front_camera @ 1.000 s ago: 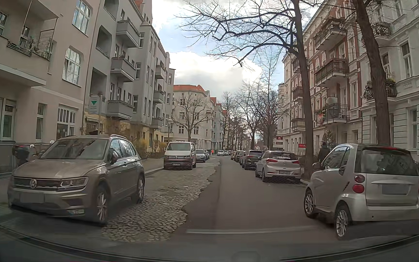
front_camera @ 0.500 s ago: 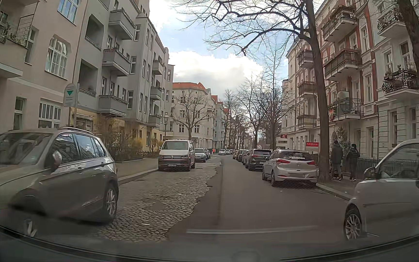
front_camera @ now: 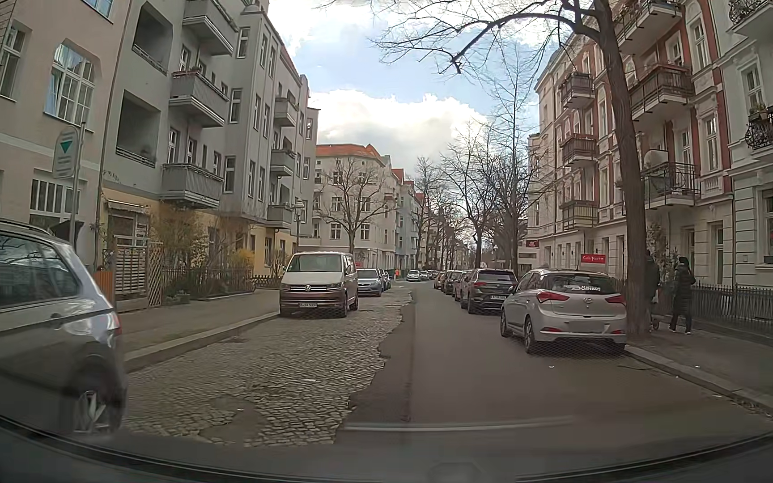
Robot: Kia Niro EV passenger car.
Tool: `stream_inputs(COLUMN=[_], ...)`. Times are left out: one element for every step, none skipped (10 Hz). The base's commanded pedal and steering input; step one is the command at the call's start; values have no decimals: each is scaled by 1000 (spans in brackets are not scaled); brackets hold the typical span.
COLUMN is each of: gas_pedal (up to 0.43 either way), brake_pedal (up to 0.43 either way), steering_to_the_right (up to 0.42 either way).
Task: Follow the waypoints while adhering to traffic rules and regulations
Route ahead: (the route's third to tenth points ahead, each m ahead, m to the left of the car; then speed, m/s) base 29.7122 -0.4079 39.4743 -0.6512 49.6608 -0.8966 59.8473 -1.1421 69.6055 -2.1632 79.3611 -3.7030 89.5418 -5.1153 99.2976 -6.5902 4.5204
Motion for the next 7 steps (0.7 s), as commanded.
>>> stream_inputs(gas_pedal=[28,28,28,28,28,28,39], brake_pedal=[24,24,30,24,30,30,24], steering_to_the_right=[0,2,1,-4,-2,5,13])
